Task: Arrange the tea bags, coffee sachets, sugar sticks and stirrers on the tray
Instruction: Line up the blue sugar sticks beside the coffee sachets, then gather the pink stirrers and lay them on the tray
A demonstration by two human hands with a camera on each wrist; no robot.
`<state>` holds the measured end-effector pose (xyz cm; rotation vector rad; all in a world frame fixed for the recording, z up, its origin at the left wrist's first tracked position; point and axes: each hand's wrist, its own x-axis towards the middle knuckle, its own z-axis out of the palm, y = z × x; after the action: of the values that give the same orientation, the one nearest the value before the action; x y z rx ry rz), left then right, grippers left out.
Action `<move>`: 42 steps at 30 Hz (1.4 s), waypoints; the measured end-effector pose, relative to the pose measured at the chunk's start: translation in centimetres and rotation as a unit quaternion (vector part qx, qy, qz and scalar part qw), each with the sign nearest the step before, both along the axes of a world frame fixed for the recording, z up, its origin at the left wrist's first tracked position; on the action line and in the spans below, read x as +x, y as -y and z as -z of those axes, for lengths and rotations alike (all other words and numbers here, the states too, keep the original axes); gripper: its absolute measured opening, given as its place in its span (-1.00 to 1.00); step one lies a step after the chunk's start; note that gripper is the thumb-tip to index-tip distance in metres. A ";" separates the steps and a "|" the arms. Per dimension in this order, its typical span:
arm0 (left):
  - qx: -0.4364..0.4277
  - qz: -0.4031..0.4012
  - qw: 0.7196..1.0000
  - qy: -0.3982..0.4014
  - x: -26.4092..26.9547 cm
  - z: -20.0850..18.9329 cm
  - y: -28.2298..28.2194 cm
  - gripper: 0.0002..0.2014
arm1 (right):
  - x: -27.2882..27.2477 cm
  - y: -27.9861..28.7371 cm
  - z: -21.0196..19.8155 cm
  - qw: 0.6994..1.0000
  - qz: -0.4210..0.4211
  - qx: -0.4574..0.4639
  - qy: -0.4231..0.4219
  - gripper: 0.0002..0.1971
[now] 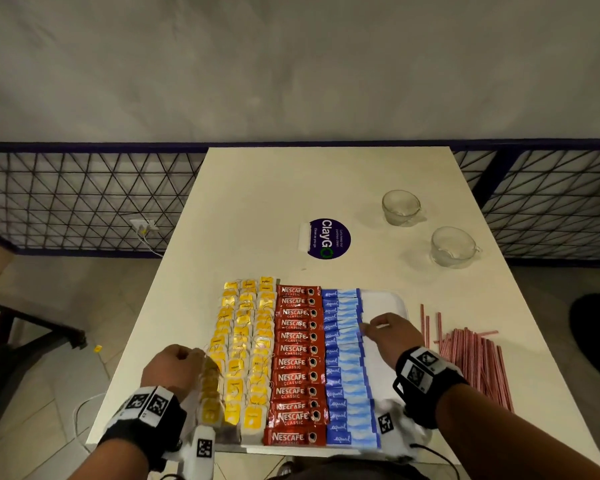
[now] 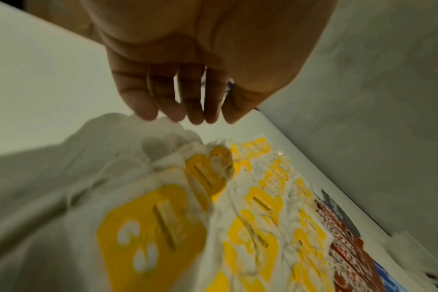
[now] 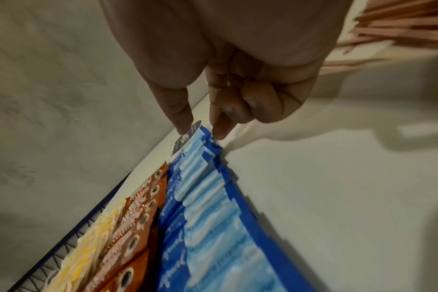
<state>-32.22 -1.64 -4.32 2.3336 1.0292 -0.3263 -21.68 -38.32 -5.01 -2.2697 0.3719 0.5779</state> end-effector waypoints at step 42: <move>0.041 0.323 0.936 -0.132 9.8 -1.4 44.8 -0.79 | -2.2 21.0 -1.3 0.994 -0.077 -0.069 -0.046 -0.73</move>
<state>-22.40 -46.45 -2.94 2.7039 0.3491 -0.8800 -23.93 -59.30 -3.70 -2.4243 0.2913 0.7591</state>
